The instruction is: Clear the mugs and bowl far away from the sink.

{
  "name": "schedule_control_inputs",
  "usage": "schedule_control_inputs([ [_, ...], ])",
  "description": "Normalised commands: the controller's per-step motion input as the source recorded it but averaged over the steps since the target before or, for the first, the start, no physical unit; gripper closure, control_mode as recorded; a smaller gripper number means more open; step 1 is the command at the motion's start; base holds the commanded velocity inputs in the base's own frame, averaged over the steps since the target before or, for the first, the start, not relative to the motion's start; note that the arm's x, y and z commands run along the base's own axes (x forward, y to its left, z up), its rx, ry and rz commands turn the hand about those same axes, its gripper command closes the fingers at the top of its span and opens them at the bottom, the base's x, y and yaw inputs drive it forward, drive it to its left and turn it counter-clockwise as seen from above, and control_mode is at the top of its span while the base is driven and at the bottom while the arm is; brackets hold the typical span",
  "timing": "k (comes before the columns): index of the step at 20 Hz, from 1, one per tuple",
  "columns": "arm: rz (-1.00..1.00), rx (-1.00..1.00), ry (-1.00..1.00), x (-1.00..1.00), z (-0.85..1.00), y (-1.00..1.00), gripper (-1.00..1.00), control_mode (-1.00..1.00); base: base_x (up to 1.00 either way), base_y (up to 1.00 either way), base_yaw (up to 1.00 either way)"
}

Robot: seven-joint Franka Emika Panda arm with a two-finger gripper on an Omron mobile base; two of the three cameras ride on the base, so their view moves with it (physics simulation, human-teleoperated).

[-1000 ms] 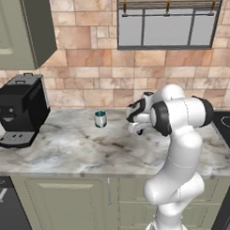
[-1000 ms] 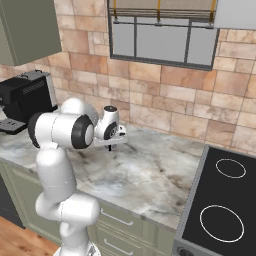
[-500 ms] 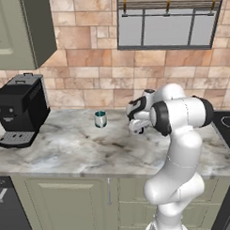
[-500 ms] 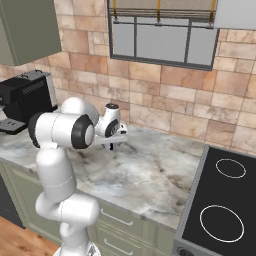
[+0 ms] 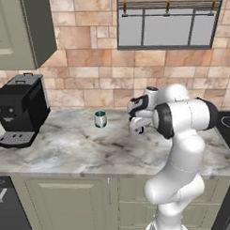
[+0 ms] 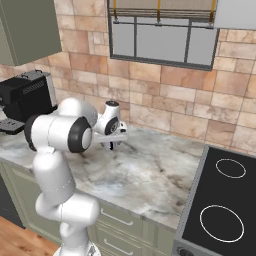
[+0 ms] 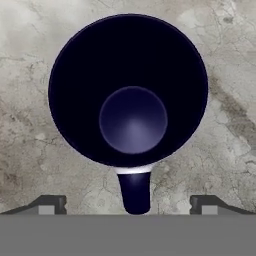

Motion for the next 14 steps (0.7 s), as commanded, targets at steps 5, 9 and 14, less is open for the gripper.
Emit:
schedule_control_inputs([
  [5,0.0,0.0,0.01,-0.25,0.31,0.0,-1.0,-1.0,0.0,0.0,0.0],
  [9,0.0,0.0,0.0,-0.45,0.52,0.0,-1.0,-1.0,0.0,0.0,0.0],
  [14,0.0,-0.01,0.0,-0.54,0.45,0.0,-1.0,-1.0,0.0,0.0,0.0],
])
